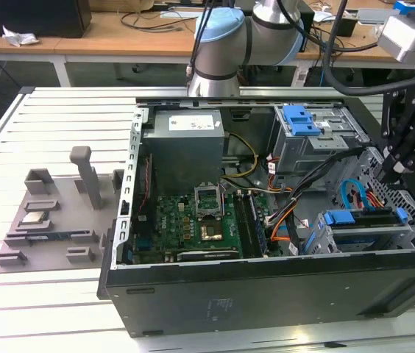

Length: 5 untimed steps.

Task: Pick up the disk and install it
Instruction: 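Insert the second disk wire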

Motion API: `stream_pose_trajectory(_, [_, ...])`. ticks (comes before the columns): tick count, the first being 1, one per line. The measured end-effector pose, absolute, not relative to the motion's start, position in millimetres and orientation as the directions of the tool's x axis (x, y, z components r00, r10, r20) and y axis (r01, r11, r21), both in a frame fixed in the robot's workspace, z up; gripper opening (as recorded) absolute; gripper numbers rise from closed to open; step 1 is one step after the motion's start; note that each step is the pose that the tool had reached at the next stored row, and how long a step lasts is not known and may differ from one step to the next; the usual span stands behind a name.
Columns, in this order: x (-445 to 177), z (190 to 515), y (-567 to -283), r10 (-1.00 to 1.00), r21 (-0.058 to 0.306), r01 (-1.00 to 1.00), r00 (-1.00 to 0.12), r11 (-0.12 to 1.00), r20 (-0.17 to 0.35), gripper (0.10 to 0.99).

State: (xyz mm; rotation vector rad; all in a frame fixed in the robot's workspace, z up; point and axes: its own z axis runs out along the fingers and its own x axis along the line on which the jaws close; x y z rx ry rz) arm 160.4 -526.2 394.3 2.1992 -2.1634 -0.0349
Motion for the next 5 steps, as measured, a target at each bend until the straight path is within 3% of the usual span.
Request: stream_pose_trajectory(5, [160.4, 394.5, -526.2, -1.000, 0.056, -0.998, 0.017, -0.016, 0.024, 0.102])
